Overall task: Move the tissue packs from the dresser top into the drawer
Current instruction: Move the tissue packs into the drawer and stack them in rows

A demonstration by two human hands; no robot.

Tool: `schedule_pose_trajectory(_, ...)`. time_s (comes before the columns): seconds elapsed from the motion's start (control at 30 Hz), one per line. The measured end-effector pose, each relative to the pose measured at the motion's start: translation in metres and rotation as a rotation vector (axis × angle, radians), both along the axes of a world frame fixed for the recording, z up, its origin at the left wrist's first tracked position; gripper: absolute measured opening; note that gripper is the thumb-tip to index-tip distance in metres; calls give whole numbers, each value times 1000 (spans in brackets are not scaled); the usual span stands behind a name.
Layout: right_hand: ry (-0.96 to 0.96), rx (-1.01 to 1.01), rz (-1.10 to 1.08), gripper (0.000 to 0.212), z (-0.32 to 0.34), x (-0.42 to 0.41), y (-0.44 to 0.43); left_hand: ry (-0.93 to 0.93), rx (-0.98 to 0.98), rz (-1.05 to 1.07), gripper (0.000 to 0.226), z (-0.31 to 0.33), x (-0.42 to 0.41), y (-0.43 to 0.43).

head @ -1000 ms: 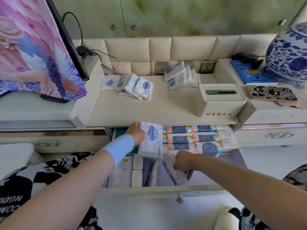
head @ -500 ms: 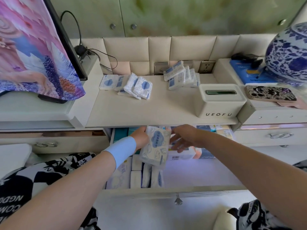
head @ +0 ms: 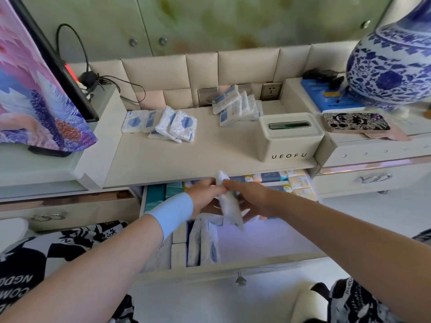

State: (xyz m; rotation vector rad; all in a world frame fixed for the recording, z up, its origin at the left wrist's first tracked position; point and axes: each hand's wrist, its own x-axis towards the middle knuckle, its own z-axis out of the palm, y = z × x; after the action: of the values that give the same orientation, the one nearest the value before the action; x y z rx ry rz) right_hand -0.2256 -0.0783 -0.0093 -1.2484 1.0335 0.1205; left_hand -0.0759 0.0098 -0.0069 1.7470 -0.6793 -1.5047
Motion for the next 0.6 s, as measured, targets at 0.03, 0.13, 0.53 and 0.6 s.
schedule_pose_trajectory(0.03, -12, 108, 67, 60, -1, -3, 0, 122, 6, -42, 30, 3, -3, 2)
schedule_pose_trajectory(0.13, -2, 191, 152, 54, -18, -13, -5, 125, 62, -220, 31, 5, -5, 8)
schedule_pose_trajectory(0.53, 473, -341, 459, 32, -61, 6, 62, -1131, 156, -987, 56, -31, 17, 34)
schedule_pose_trajectory(0.6, 484, -138, 374, 32, -64, 15, 71, -1152, 174, -1008, 61, -34, 16, 38)
